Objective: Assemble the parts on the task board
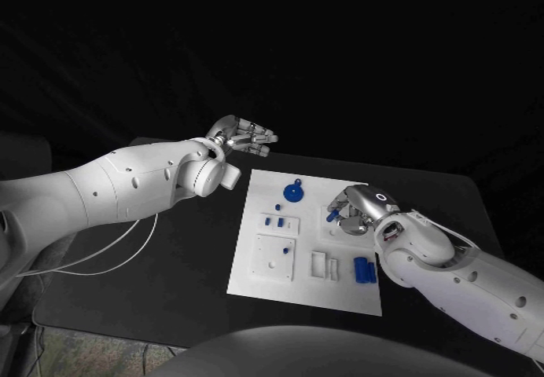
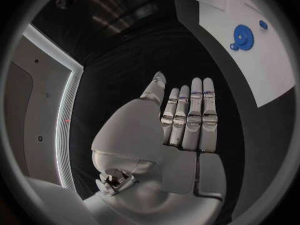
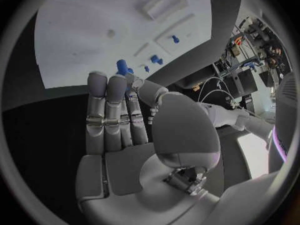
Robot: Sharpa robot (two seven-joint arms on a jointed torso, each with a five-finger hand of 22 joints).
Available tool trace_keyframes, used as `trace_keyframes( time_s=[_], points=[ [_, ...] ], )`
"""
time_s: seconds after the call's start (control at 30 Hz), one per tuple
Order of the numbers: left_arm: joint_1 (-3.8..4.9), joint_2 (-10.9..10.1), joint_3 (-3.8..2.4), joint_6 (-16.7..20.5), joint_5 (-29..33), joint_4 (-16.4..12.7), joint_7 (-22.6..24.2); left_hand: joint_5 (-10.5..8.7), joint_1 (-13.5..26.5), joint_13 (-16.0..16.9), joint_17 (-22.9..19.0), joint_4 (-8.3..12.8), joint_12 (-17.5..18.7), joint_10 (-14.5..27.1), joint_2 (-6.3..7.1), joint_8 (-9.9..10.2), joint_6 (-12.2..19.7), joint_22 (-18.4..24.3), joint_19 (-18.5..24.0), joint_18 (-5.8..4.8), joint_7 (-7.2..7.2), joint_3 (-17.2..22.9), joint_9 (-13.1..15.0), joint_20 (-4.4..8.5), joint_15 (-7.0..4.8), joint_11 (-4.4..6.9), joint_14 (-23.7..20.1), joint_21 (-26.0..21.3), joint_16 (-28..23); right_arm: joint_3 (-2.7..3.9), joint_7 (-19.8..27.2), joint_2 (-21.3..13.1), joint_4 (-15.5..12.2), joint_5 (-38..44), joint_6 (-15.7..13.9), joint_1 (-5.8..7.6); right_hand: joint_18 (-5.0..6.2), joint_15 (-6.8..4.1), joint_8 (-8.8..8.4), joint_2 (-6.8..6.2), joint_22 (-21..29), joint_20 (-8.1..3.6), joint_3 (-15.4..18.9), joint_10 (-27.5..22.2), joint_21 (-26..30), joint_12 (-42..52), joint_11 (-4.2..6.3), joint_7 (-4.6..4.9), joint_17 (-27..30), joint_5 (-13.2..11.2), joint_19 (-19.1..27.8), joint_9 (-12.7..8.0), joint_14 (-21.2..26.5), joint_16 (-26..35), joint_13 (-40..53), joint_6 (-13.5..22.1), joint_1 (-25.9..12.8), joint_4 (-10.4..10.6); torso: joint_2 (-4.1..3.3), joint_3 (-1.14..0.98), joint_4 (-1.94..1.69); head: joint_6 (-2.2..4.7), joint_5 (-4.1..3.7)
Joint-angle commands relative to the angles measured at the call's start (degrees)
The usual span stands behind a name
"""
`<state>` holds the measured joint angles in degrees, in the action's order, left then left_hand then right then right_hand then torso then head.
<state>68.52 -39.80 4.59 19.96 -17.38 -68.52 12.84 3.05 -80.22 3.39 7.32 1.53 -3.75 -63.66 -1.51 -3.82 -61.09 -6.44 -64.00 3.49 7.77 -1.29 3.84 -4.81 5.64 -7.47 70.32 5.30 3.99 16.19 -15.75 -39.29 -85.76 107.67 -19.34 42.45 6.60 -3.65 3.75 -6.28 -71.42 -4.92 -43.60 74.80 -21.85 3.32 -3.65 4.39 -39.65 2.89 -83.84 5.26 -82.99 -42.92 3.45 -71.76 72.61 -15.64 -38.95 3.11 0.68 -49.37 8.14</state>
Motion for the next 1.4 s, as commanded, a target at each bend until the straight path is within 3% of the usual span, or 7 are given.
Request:
trace_keyframes(
  time_s=[0.03,0.13,0.23,0.57,0.87,1.17,1.4],
  points=[
    [0.03,0.12,-0.04,-0.76,-0.23,-0.02,0.33,0.08,-0.03,0.01,-0.04,-0.22,0.23,0.31,-0.62,0.13,0.36,0.06,-0.3,0.45,-0.13,0.02,0.08,-0.02,0.05,0.07,-0.47,0.17,-0.23,0.2,0.84,-0.15,-1.43,0.49,0.45,-0.06,0.47,-0.36,-0.06,-0.41,-0.06,-0.42,-0.36,4.5,-0.2,0.42,2.3,0.04,-0.08,0.18,-1.9,0.05,0.0,0.04,0.38,-0.49,-0.1,-0.04,0.02,0.05,0.01,0.01,0.1],
    [0.03,0.25,-0.04,-0.76,-0.23,0.02,0.34,0.08,-0.03,0.01,-0.04,-0.22,0.23,0.31,-0.62,0.13,0.36,0.06,-0.3,0.45,-0.13,0.02,0.08,-0.02,0.05,0.07,-0.47,0.17,-0.23,0.49,1.22,0.44,-3.04,0.32,1.58,-0.06,0.46,-0.37,-0.08,-0.38,-0.15,-0.43,-0.28,4.5,-0.23,0.4,2.3,0.05,-0.09,0.22,-1.89,0.06,0.02,0.05,0.38,-0.49,-0.13,-0.03,-0.01,0.04,-0.01,0.02,0.32],
    [0.03,0.46,-0.04,-0.8,-0.23,0.05,0.34,0.08,-0.03,0.01,-0.04,-0.22,0.23,0.31,-0.62,0.13,0.36,0.06,-0.3,0.45,-0.13,0.02,0.08,-0.02,0.05,0.07,-0.47,0.17,-0.23,-0.41,1.49,1.66,-3.83,0.7,2.22,-0.06,0.41,-0.35,-0.07,-0.31,-0.34,-0.42,-0.13,4.44,-0.44,0.4,2.28,0.06,-0.1,0.26,-1.88,0.07,0.05,0.07,0.38,-0.42,-0.08,-0.02,-0.06,0.04,-0.07,0.07,0.35],
    [-0.01,1.42,-0.05,-0.94,-0.22,0.37,0.29,0.11,-0.04,0.01,-0.03,-0.27,0.25,0.3,-0.76,0.12,0.34,0.16,-0.29,0.44,-0.15,0.0,0.08,-0.02,0.05,0.08,-0.48,0.25,-0.24,-6.27,3.01,7.69,-3.72,1.72,3.36,0.97,0.44,-0.35,-0.08,-0.14,-0.72,-0.42,-0.01,4.41,-0.31,0.4,2.27,0.07,-0.13,0.49,-1.89,0.13,0.08,0.12,0.38,-0.41,-0.12,-0.18,-0.1,0.0,-0.36,0.37,0.54],
    [-0.05,1.94,-0.05,-1.21,-0.22,0.44,0.05,0.11,-0.04,0.01,-0.03,-0.27,0.25,0.3,-0.76,0.12,0.34,0.16,-0.29,0.44,-0.15,0.0,0.08,-0.02,0.05,0.08,-0.48,0.25,-0.24,-9.38,3.66,10.73,-2.77,2.06,5.91,1.73,0.44,-0.34,-0.09,0.14,-1.01,-0.39,0.21,4.31,-0.17,0.4,2.25,0.09,-0.09,0.63,-1.92,0.17,0.12,0.22,0.38,-0.31,-0.3,-0.36,-0.04,0.15,-0.27,0.15,1.06],
    [-0.05,1.94,-0.05,-1.45,-0.22,0.51,-0.53,0.12,0.17,0.01,-0.03,-0.36,0.25,0.38,-0.92,0.13,0.44,0.26,-0.2,0.43,-0.13,-0.01,0.08,-0.05,0.09,0.04,-0.57,0.27,-0.24,-11.5,3.35,11.6,-1.7,2.51,9.62,2.04,0.42,-0.3,-0.09,0.35,-1.27,-0.36,0.52,4.22,0.11,0.38,2.22,0.13,-0.04,0.63,-1.89,0.18,0.19,0.32,0.37,-0.22,-0.3,-0.47,-0.06,-0.01,-0.17,-0.09,1.39],
    [-0.05,2.01,-0.04,-1.48,-0.22,0.5,-0.67,0.12,0.17,0.01,-0.03,-0.36,0.25,0.38,-0.92,0.13,0.44,0.26,-0.2,0.43,-0.13,-0.01,0.08,-0.05,0.09,0.04,-0.57,0.27,-0.24,-12.32,2.95,12.23,-0.56,2.94,9.84,2.09,0.43,-0.32,-0.09,0.36,-1.39,-0.38,0.58,4.23,0.27,0.4,2.24,0.13,-0.04,0.88,-1.92,0.2,0.19,0.33,0.38,-0.21,-0.35,-0.53,-0.1,-0.07,-0.15,-0.06,1.46]
  ],
)
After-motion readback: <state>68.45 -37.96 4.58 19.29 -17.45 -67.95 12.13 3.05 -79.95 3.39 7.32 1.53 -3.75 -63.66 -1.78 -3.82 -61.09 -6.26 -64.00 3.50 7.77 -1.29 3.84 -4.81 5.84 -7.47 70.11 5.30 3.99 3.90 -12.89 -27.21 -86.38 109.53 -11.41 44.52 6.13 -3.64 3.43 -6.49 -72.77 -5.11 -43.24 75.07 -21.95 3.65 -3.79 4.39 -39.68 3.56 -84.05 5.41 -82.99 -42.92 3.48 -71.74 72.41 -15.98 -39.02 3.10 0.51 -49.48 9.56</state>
